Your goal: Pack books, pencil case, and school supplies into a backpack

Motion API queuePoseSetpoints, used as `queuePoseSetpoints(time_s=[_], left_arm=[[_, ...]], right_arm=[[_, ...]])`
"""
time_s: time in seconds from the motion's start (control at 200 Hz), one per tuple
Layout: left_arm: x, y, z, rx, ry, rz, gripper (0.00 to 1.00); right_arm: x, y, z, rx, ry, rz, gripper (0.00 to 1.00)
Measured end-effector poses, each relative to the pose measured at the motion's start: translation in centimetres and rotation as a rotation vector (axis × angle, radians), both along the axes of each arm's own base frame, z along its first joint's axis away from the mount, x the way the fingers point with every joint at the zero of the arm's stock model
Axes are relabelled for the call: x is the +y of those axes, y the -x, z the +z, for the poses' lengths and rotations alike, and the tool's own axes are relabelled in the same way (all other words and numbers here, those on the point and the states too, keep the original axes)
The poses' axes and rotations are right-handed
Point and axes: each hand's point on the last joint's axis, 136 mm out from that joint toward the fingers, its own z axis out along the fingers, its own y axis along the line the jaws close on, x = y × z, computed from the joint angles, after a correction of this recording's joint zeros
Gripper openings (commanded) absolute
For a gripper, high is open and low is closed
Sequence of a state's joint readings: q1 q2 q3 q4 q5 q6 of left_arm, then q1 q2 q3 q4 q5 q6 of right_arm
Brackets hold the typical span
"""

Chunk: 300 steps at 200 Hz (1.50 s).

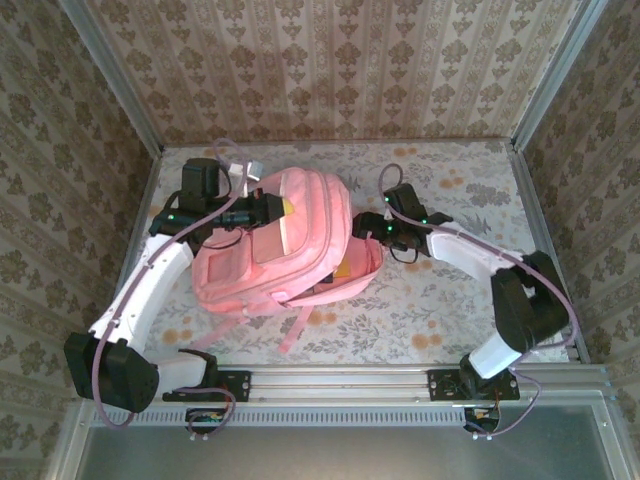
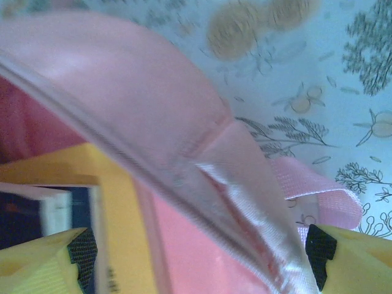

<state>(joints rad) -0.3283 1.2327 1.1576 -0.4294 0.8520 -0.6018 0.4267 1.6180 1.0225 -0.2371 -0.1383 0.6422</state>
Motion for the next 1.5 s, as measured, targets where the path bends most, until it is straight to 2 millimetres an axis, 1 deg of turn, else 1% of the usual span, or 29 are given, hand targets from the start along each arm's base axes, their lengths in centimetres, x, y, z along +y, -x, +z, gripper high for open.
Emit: queuePoseSetpoints(time_s=[0.095, 0.16, 0.235, 0.24, 0.26, 0.3, 0.37, 0.405, 0.43, 0.515, 0.585, 0.71, 0.81, 0.93, 1.025, 1.15, 1.265, 1.36, 1.44, 1.5], left_arm=[[-0.4, 0.2, -0.6, -0.002, -0.014, -0.013, 0.00], [-0.8, 0.2, -1.2, 0.001, -0.029, -0.025, 0.00], [-1.5, 0.2, -2.2, 0.003, -0.054, -0.043, 0.00], [-1.5, 0.2, -2.3, 0.003, -0.056, -0.045, 0.00], [-1.7, 0.2, -2.6, 0.005, -0.065, -0.050, 0.00], [-2.2, 0.3, -3.4, 0.013, -0.086, -0.065, 0.00], [-3.1, 0.3, -4.8, 0.031, -0.127, -0.089, 0.00], [-3.6, 0.4, -5.6, 0.040, -0.149, -0.103, 0.00], [-4.0, 0.5, -6.1, 0.047, -0.168, -0.114, 0.00], [-5.3, 0.6, -7.6, 0.061, -0.223, -0.148, 0.00], [-6.1, 0.4, -8.5, 0.064, -0.267, -0.170, 0.00], [-7.6, -0.2, -9.4, 0.061, -0.330, -0.206, 0.00], [-8.6, -1.0, -9.9, 0.059, -0.369, -0.230, 0.00], [-10.0, -2.3, -10.6, 0.056, -0.422, -0.258, 0.00], [-11.0, -3.3, -11.4, 0.050, -0.468, -0.274, 0.00], [-11.7, -4.6, -12.7, 0.045, -0.525, -0.280, 0.00], [-11.6, -5.1, -13.8, 0.063, -0.547, -0.284, 0.00], [-11.5, -5.3, -13.7, 0.081, -0.519, -0.286, 0.00], [-11.3, -6.1, -13.3, 0.097, -0.461, -0.270, 0.00], [-11.1, -7.1, -12.9, 0.118, -0.404, -0.246, 0.00]], right_arm=[[-0.3, 0.5, -2.9, 0.074, 0.047, 0.016, 0.81], [-0.4, 0.6, -4.0, 0.104, 0.068, 0.026, 0.71], [-0.4, 0.3, -4.4, 0.109, 0.078, 0.030, 0.52], [-0.5, 0.3, -4.4, 0.107, 0.080, 0.032, 0.49], [-0.5, 0.2, -4.4, 0.106, 0.079, 0.031, 0.45], [-0.7, 0.0, -4.3, 0.105, 0.077, 0.020, 0.32], [-1.4, -0.3, -4.2, 0.106, 0.071, -0.002, 0.11], [-1.7, -0.4, -4.3, 0.109, 0.062, -0.013, 0.03], [-1.9, -0.5, -4.3, 0.112, 0.053, -0.023, 0.00], [-2.3, -0.3, -4.5, 0.116, 0.019, -0.048, 0.00], [-3.0, 0.4, -4.5, 0.123, -0.011, -0.077, 0.00], [-4.4, 1.5, -4.5, 0.122, -0.055, -0.140, 0.00], [-5.1, 2.7, -4.3, 0.112, -0.087, -0.182, 0.00], [-5.4, 3.9, -4.3, 0.106, -0.128, -0.216, 0.00], [-5.1, 4.9, -4.6, 0.103, -0.145, -0.224, 0.00], [-4.7, 5.7, -4.6, 0.091, -0.143, -0.228, 0.02], [-4.8, 5.6, -4.5, 0.085, -0.136, -0.236, 0.06], [-5.2, 5.0, -4.2, 0.089, -0.133, -0.251, 0.08], [-5.7, 3.5, -3.5, 0.086, -0.137, -0.279, 0.10], [-6.3, 1.6, -3.1, 0.081, -0.144, -0.307, 0.13]])
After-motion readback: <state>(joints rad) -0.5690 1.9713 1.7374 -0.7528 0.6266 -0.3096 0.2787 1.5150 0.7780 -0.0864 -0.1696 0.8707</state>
